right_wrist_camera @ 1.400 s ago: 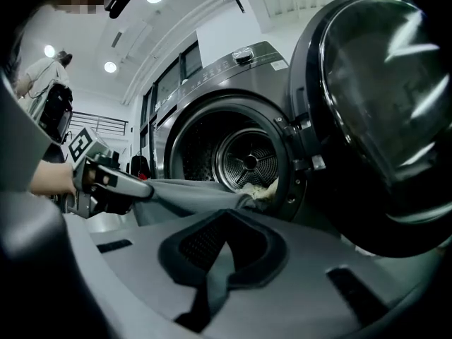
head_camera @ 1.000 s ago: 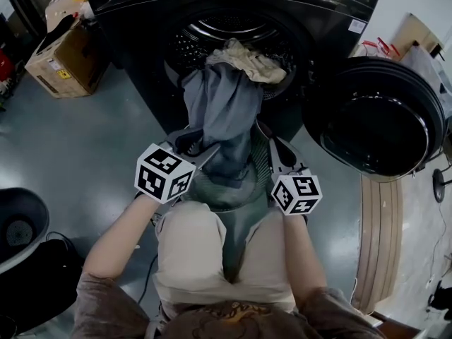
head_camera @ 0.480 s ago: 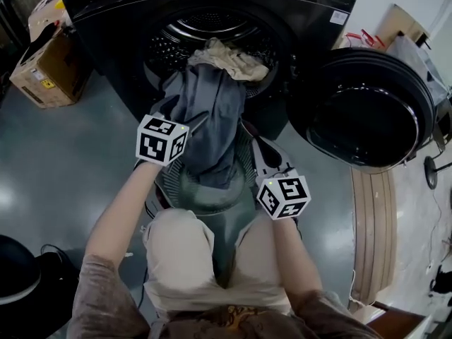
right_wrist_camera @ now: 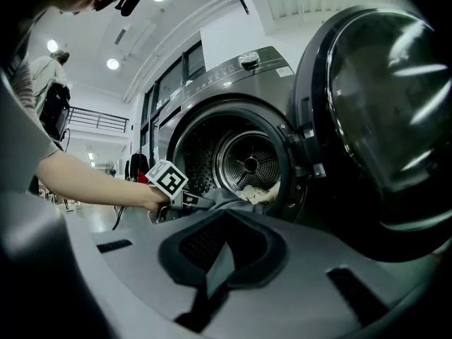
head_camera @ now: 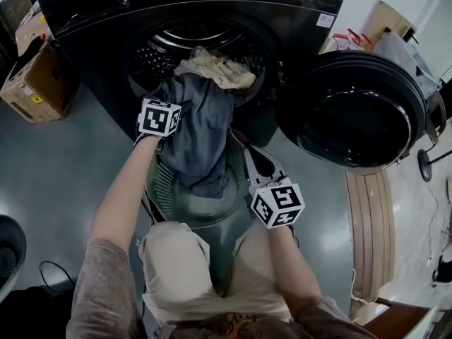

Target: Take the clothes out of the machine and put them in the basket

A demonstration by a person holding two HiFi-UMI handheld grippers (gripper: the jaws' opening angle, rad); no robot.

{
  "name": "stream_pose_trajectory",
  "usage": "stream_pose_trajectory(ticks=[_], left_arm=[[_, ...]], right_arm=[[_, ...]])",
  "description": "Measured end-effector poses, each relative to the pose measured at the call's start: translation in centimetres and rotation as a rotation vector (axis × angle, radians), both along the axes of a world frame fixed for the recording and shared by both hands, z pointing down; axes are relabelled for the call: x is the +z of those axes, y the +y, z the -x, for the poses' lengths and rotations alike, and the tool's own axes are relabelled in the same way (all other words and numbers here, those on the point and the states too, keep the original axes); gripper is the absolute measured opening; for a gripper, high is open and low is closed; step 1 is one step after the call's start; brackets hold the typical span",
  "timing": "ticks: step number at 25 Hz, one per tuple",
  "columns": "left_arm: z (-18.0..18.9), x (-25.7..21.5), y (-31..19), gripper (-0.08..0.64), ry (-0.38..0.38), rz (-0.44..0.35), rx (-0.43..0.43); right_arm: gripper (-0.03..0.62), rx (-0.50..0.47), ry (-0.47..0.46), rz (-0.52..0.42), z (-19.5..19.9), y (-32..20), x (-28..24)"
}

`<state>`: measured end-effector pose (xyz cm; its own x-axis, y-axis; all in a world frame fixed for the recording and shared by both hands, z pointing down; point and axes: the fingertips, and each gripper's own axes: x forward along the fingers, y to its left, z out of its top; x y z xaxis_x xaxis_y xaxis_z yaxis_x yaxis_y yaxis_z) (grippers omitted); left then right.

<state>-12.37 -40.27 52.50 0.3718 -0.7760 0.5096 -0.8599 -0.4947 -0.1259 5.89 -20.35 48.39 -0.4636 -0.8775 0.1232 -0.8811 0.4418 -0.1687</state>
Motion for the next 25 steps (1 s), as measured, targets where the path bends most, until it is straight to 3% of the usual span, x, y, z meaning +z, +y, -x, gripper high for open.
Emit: stream_pose_trajectory(ticks=[4, 8, 11, 16, 25], left_arm=[[-0.6, 1.7, -1.0, 0.393, -0.048, 0.060, -0.009], [-0.9, 2.1, -0.3, 0.221, 0.017, 0.088, -0.015], [-1.8, 1.9, 1.5, 0.126, 0.054, 0.083, 0.036], [-3.3, 0.5, 6.6, 0.103, 0.097, 0.089, 0.145], [-5.5, -4.1, 14.2, 0.098, 0.106, 0.100, 0.278]], right_arm=[[-0.003, -0.005, 0.020, -0.001, 0.3, -0.3, 0.2], [-0.003, 0.000, 0.021, -0.004, 0.2, -0.3, 0.1], [-0.003, 0.004, 0.024, -0.009, 0.0, -0.2, 0.1], [-0.003, 0.012, 0.014, -0.007, -0.3, -0.5, 0.4], [-0.003, 0.022, 0.020, 0.000, -0.4, -1.6, 1.6]])
